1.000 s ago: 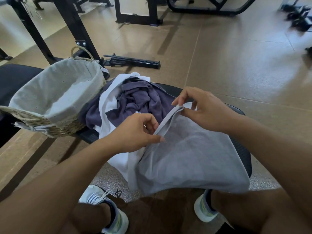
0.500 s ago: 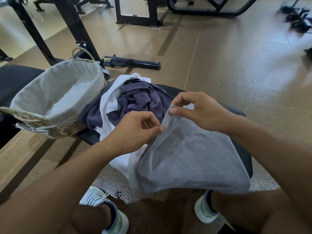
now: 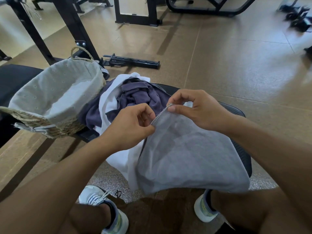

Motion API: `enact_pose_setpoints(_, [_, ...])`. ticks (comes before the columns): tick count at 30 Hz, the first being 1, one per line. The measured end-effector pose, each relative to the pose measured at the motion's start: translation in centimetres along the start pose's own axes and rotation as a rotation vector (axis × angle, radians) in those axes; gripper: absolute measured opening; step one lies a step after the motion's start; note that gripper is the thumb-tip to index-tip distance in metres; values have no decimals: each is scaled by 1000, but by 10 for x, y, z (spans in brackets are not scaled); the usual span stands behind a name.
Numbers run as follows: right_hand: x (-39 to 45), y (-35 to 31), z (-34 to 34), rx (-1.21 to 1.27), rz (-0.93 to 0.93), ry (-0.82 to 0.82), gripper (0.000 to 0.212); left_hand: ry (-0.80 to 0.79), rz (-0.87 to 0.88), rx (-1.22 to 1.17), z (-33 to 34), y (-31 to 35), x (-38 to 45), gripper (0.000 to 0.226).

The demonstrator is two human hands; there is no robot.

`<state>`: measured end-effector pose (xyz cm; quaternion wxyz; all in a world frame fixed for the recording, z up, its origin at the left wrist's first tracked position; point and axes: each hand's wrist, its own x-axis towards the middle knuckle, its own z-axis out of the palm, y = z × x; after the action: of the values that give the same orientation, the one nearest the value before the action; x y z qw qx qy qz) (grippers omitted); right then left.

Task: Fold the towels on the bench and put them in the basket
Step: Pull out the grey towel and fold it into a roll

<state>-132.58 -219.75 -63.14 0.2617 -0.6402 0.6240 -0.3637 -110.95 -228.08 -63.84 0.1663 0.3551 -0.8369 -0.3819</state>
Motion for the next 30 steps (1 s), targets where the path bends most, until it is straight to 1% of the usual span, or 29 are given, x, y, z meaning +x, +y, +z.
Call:
enact_pose_setpoints(3, [-1, -1, 4, 22, -21, 59, 6, -3, 7, 23, 0, 2, -1, 15])
enact_pose_setpoints(5, [-3, -2, 8, 41, -36, 86, 6, 1, 8, -66, 5, 4, -3, 9])
enact_pose_setpoints(7, [-5, -4, 12, 44, -53, 82, 7, 49, 10, -140, 10, 6, -3, 13])
enact_pose_setpoints(10, [-7, -9, 14, 45, -86, 69, 9, 137, 49, -135, 14, 7, -2, 12])
enact_pose_setpoints(13, [-7, -10, 12, 38, -87, 30, 11, 127, 87, -119, 14, 6, -1, 11])
enact_pose_setpoints(15, [-6, -4, 11, -94, -61, -39, 14, 108, 95, -118, 13, 5, -1, 15])
enact_pose_setpoints(17, [-5, 7, 10, -321, -49, -101, 13, 73, 88, -118, 13, 2, 0, 22])
enact_pose_setpoints(19, [-3, 21, 8, -464, -44, -117, 9, 34, 81, -110, 13, 0, 1, 22])
enact_pose_setpoints(22, [-1, 42, -4, -629, 26, -102, 7, 49, 70, -123, 10, -2, 2, 31])
enact_pose_setpoints(25, [2, 59, -23, -700, 140, -60, 11, 89, 45, -148, 4, -1, 3, 37])
enact_pose_setpoints(27, [1, 71, -37, -664, 254, -11, 13, 123, 23, -171, 1, -1, 4, 43])
enact_pose_setpoints(30, [-1, 86, -54, -542, 405, 28, 16, 182, -46, -195, -1, -7, 10, 50])
